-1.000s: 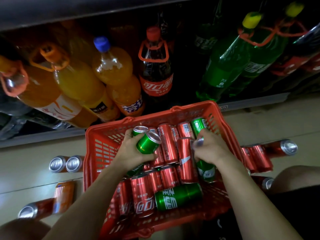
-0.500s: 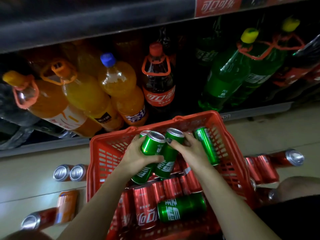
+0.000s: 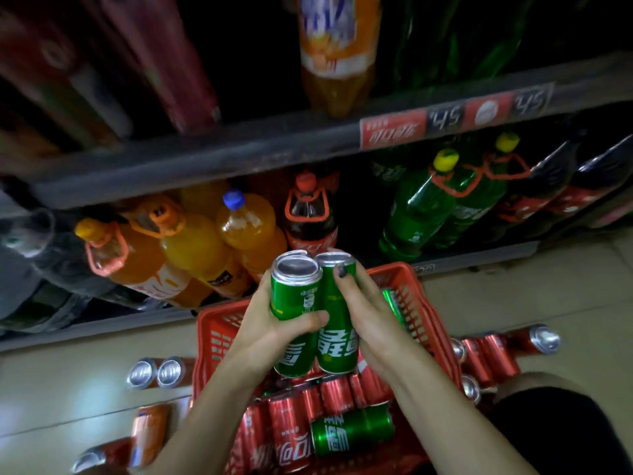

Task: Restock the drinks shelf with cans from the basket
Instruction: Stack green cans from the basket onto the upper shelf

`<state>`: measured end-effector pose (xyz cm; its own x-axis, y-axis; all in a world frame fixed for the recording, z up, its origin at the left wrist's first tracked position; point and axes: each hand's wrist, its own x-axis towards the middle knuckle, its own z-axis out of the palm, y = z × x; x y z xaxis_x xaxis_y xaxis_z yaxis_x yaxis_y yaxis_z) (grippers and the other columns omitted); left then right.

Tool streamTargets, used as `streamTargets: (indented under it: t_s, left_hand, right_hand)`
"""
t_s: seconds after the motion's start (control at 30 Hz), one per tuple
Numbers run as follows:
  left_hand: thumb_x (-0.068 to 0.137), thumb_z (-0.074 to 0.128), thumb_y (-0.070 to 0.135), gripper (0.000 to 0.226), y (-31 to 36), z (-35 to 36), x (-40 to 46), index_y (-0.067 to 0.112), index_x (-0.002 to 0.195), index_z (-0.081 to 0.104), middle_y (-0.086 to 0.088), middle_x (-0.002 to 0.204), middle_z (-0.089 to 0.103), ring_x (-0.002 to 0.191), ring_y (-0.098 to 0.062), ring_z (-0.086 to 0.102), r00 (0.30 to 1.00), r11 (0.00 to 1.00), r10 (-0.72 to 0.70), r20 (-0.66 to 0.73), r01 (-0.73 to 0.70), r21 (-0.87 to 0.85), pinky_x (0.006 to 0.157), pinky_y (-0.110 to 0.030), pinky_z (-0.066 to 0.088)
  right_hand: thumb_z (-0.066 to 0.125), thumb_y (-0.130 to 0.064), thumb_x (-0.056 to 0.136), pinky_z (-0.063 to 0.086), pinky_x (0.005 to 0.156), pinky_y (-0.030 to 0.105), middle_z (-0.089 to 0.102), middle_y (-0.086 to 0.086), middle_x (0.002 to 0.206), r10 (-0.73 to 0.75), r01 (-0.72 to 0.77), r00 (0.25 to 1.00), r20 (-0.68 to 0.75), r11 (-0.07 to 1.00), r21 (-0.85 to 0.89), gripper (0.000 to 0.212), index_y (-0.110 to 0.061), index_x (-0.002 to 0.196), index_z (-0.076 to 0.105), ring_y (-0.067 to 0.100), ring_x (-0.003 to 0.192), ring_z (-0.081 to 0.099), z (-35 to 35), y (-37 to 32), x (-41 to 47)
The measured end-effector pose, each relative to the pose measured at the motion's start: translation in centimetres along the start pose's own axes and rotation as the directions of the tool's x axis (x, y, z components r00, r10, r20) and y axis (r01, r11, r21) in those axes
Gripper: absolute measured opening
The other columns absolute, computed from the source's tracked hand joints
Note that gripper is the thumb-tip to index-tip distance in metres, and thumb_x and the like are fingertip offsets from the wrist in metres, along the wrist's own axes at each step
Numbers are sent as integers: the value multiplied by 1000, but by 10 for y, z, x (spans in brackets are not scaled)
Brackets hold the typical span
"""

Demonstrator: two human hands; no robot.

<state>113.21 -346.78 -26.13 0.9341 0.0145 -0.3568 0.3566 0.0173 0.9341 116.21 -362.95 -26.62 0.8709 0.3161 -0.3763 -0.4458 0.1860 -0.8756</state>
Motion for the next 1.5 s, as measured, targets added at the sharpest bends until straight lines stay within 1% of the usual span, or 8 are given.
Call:
streamTargets:
  t_s: [0.23,0.4,0.5,0.8,1.07,1.2,1.37,1.5]
  left_hand:
    - [59,89,29,88,239,30,-80,18,139,53,-8,125,72,114,-23,72,990,990,135,31,-136,44,90,-37,60]
    - [60,89,24,87,447,61,-141,30,140,55,-8,139,64,127,-25,65,948,948,307,88,-313,64,108,-57,50]
    - [61,90,27,80,574,84,-179,42,134,61,-5,146,59,134,-22,60,893,891,426,141,-442,108,113,-55,46]
    - [59,92,22,89,877,147,-278,21,139,54,0,127,74,116,-17,72,700,705,665,259,-703,92,100,-44,59]
    - [60,87,16,59,1023,191,-296,16,115,66,-4,99,80,94,-24,78,488,494,843,225,-869,35,85,-42,64]
    - [76,80,9,37,1075,207,-277,15,110,68,-4,97,80,91,-26,79,457,459,871,182,-888,29,84,-46,65]
    - [70,81,13,60,1126,221,-245,5,127,60,-23,112,74,98,-38,77,454,457,883,115,-890,7,85,-58,63]
    - [81,76,5,40,1154,229,-214,11,117,61,-21,111,74,96,-35,77,443,440,891,95,-896,52,81,-54,65]
  right_hand:
    - [56,-48,91,59,87,32,75,-2,120,-177,177,984,-30,984,-6,43,-30,129,63,16,111,72,50,-220,-90]
    - [61,-71,85,47,110,47,71,-8,127,-370,362,918,-144,929,-77,51,-39,125,65,13,123,65,92,-416,-174]
    - [64,-82,72,50,106,48,72,-9,125,-488,483,858,-158,873,-74,64,-42,121,66,12,120,67,114,-537,-229]
    - [64,-74,77,52,102,60,72,3,126,-771,763,626,-118,637,-107,70,-28,130,62,26,118,69,148,-823,-351]
    - [64,-80,77,49,103,62,60,9,144,-892,871,447,-64,450,-195,91,-21,146,50,33,131,59,144,-984,-360]
    - [67,-72,77,58,91,58,70,13,126,-931,913,365,10,356,-197,82,-13,134,58,35,111,71,140,-1053,-351]
    - [72,-86,52,60,87,56,74,15,116,-940,912,338,43,315,-264,106,-9,125,61,35,103,74,136,-1120,-325]
    - [70,-80,69,62,84,52,75,11,113,-941,890,337,9,316,-329,87,-13,123,61,30,99,76,127,-1154,-298]
